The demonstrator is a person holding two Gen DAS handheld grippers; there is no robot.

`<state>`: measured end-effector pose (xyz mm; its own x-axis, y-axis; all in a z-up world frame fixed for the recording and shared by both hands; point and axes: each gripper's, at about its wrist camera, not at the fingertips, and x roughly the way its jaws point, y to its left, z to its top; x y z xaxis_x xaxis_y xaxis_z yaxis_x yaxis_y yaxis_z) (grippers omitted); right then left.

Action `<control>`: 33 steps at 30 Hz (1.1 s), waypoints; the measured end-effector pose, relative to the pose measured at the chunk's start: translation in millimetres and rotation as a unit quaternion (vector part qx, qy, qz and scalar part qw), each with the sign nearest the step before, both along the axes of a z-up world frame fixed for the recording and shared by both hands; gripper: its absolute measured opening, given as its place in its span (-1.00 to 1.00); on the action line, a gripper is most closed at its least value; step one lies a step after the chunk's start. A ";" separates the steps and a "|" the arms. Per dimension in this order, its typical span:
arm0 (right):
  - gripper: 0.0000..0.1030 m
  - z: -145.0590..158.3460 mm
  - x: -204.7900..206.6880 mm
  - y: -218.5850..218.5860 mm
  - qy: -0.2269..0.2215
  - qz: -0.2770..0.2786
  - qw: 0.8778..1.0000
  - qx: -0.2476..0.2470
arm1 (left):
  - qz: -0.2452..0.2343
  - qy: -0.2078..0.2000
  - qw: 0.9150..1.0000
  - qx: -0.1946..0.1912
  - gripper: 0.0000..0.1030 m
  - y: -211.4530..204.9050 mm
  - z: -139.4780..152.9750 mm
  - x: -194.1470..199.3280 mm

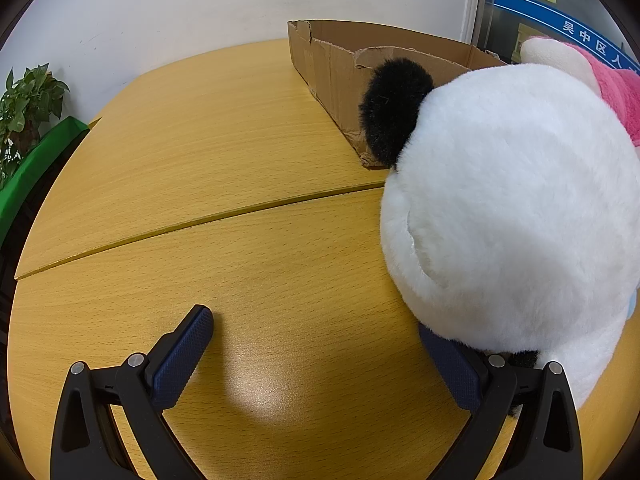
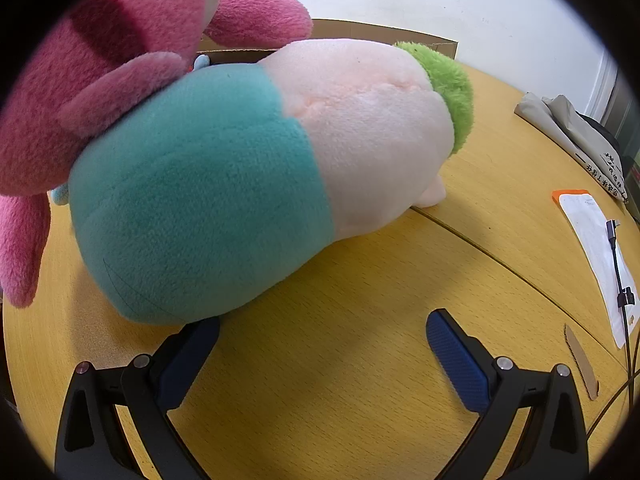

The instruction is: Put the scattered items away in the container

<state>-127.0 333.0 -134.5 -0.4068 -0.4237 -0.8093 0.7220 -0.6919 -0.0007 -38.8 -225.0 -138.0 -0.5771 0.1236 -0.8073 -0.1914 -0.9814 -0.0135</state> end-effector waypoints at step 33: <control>1.00 0.4 0.6 -0.1 0.001 0.001 1.000 0.002 | 0.049 0.000 0.999 0.000 1.00 13.6 -1.7 11.4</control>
<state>-126.3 332.9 -134.0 -0.4081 -0.4220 -0.8096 0.7237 -0.6901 -0.0051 -27.4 -211.5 -139.7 -0.5865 0.0661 -0.8072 -0.0942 -0.9955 -0.0131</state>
